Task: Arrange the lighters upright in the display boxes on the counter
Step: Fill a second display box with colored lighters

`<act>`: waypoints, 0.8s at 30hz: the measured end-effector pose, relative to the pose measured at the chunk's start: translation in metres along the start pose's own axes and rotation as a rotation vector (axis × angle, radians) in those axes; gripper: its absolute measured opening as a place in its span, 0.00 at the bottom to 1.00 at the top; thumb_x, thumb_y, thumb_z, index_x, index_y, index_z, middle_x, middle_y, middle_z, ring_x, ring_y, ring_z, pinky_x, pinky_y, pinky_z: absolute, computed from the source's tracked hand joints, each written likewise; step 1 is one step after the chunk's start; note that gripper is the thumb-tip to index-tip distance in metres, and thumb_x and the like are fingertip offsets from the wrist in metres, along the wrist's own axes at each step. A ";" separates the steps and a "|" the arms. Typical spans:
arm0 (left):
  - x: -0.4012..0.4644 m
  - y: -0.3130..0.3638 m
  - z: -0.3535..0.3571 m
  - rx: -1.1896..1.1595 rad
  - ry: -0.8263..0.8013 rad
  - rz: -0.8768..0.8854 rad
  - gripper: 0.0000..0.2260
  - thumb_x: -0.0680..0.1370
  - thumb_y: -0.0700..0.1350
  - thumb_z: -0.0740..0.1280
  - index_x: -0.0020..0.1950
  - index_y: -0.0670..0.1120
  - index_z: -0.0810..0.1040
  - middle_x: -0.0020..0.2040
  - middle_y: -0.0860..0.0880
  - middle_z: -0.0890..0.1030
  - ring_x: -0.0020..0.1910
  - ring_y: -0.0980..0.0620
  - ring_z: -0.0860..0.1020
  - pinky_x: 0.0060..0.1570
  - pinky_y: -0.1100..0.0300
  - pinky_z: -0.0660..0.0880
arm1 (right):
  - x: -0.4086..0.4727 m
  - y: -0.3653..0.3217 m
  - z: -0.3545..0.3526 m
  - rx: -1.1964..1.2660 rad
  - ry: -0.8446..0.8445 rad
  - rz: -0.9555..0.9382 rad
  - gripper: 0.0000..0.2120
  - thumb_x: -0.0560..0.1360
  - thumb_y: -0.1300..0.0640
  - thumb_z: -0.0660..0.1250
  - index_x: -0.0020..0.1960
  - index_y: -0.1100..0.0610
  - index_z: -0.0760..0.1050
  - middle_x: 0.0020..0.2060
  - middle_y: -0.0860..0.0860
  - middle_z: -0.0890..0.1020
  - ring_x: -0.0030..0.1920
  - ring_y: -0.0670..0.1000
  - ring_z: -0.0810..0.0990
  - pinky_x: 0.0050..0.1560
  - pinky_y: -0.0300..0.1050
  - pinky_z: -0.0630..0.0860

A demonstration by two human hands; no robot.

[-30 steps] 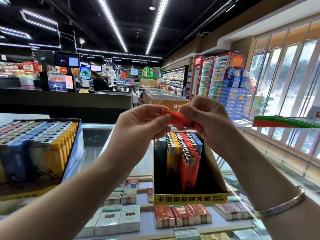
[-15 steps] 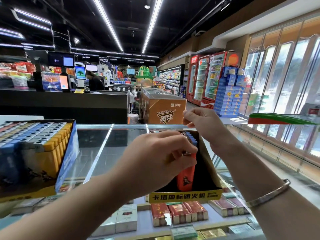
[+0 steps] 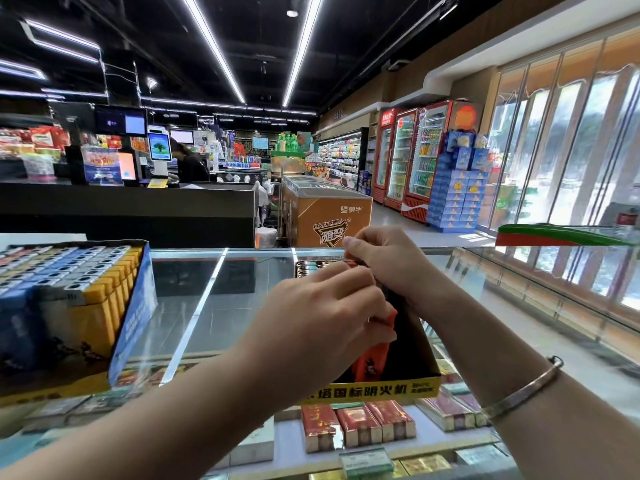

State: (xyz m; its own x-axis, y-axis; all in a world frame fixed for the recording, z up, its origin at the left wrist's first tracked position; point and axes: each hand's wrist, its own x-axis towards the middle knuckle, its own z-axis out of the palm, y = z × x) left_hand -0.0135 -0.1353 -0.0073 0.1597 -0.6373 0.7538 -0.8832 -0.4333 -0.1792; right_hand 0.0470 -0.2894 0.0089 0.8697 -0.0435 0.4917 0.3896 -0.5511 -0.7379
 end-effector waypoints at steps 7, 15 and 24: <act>0.001 -0.009 -0.009 -0.300 -0.122 -0.204 0.03 0.70 0.57 0.69 0.41 0.61 0.76 0.45 0.63 0.77 0.48 0.62 0.73 0.46 0.56 0.77 | 0.000 0.001 -0.002 0.007 -0.018 0.007 0.12 0.76 0.54 0.65 0.36 0.58 0.78 0.34 0.56 0.81 0.35 0.49 0.76 0.44 0.49 0.75; -0.009 -0.016 -0.004 -0.320 -0.023 -0.252 0.13 0.74 0.60 0.62 0.45 0.55 0.81 0.45 0.61 0.79 0.50 0.61 0.75 0.49 0.62 0.73 | -0.002 0.005 -0.003 -0.040 0.017 -0.007 0.11 0.76 0.56 0.66 0.35 0.57 0.77 0.31 0.50 0.78 0.34 0.47 0.75 0.40 0.44 0.72; -0.022 -0.023 0.012 -0.151 -0.064 -0.602 0.32 0.75 0.67 0.45 0.71 0.49 0.64 0.70 0.51 0.68 0.69 0.53 0.65 0.63 0.57 0.63 | -0.037 0.028 -0.017 0.064 0.215 0.345 0.14 0.79 0.51 0.58 0.46 0.59 0.76 0.42 0.53 0.79 0.47 0.54 0.76 0.45 0.46 0.69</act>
State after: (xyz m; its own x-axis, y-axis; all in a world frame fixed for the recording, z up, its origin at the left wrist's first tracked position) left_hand 0.0081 -0.1187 -0.0276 0.6713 -0.3483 0.6542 -0.6817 -0.6366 0.3606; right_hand 0.0206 -0.3176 -0.0217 0.8719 -0.3939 0.2908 0.1099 -0.4212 -0.9003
